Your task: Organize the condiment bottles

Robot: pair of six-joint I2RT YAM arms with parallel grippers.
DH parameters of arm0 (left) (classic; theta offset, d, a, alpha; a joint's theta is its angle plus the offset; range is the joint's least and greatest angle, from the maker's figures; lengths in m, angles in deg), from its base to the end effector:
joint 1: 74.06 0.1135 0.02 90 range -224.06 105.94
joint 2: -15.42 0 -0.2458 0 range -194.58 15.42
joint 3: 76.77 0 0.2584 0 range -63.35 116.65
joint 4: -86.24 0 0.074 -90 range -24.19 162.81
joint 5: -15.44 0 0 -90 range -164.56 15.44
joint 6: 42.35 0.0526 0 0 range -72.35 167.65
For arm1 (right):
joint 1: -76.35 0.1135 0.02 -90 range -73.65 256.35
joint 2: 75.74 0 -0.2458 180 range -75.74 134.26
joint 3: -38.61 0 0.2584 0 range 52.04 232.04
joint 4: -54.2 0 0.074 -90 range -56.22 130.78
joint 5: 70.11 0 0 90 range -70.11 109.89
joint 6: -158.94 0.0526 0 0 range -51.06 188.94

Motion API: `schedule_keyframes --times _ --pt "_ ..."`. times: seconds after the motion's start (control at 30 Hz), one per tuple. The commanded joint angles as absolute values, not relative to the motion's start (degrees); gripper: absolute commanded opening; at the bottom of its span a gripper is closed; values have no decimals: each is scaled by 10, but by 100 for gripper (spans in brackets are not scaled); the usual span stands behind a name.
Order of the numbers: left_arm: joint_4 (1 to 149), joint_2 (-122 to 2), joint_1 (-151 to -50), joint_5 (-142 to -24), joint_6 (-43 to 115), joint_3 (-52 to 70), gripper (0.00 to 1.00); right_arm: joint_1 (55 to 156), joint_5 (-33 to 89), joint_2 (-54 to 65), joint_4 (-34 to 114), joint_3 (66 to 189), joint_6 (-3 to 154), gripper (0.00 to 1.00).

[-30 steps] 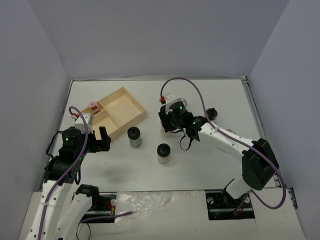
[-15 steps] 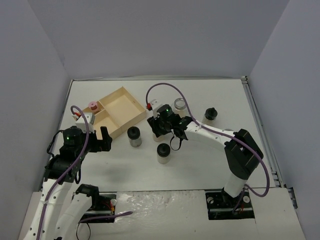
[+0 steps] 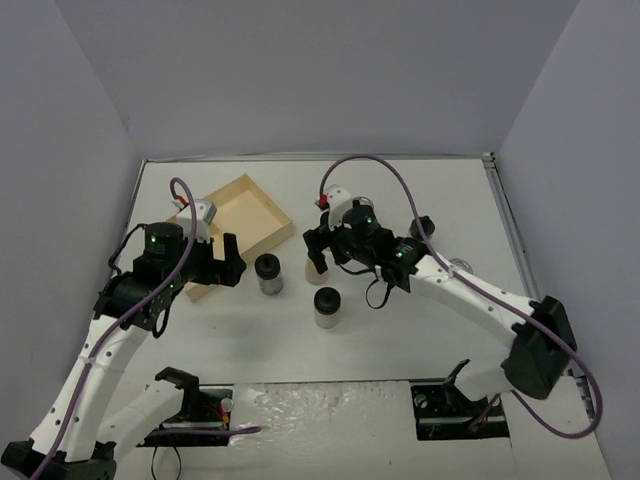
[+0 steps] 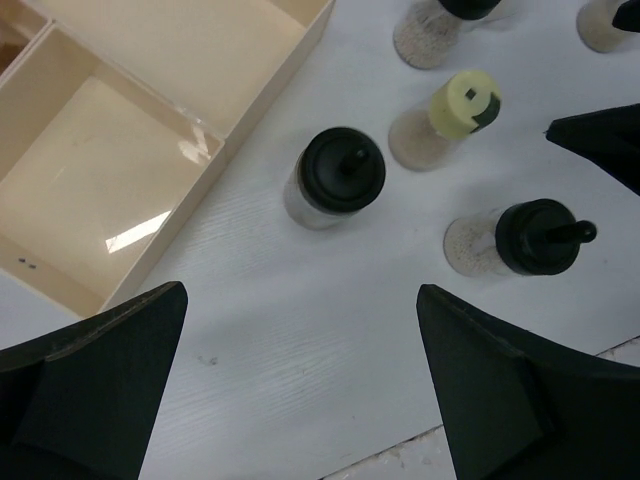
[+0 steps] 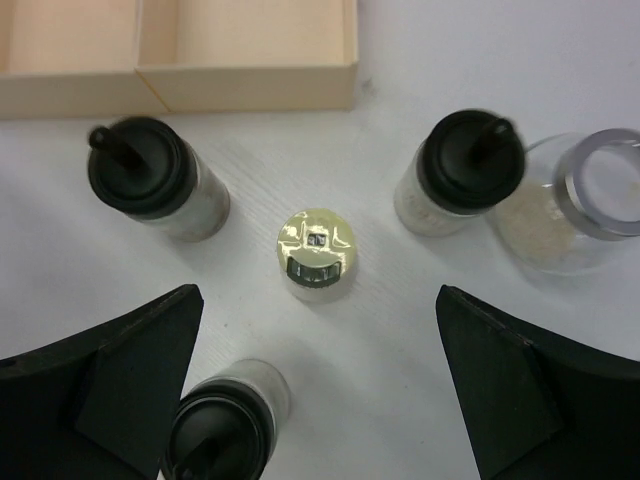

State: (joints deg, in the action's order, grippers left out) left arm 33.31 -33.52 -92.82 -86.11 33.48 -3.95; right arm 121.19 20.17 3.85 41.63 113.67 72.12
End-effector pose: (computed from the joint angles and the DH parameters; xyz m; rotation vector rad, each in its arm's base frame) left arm 0.1903 -0.0758 0.3425 0.2101 2.1046 -0.5569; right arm 0.2510 0.2499 0.2976 -0.6826 1.7844 0.5784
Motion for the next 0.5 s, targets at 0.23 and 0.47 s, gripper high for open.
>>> schedule_keyframes --times 0.23,0.47 --pt "332 -615 -1115 -781 394 186 97 1204 -10 -339 285 1068 831 100" --pt "336 -768 -1149 -798 426 278 97 1205 -17 -463 215 1042 881 100"
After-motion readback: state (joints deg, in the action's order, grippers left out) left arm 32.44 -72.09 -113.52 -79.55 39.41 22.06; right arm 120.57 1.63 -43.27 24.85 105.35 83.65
